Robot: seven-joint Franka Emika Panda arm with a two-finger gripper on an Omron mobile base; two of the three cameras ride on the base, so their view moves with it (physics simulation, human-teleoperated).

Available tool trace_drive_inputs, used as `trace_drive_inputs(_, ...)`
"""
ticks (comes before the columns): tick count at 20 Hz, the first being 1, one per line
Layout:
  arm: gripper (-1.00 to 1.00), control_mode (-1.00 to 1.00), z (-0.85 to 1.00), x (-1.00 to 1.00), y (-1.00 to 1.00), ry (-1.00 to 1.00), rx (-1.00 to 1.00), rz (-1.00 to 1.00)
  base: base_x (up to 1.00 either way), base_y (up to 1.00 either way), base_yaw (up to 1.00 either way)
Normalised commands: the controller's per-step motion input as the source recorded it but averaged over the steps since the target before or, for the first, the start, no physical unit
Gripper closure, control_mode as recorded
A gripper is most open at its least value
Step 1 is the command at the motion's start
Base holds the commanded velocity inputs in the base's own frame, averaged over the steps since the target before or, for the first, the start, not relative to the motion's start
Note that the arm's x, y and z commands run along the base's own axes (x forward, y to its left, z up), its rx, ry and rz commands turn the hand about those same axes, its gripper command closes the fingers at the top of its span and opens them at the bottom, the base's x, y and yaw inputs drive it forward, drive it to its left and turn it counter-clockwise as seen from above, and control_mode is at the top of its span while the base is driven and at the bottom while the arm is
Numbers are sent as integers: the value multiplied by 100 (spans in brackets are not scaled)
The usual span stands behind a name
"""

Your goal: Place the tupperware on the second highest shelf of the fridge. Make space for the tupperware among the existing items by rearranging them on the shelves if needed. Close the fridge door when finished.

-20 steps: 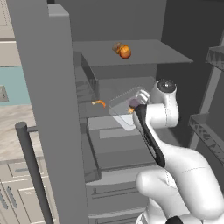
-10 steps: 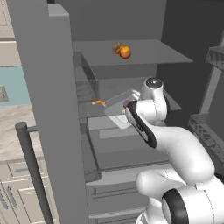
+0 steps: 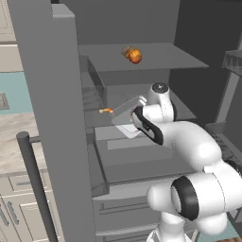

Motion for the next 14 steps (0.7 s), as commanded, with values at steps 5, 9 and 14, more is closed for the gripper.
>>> trace_drive_inputs(5,100,-100,-4,44,14,2,0,0,0,0,0)
trace_drive_inputs(9,100,-100,-4,49,33,0,0,0,0,0,0)
trace_drive_inputs(14,100,-100,-2,54,12,-2,0,0,0,0,0)
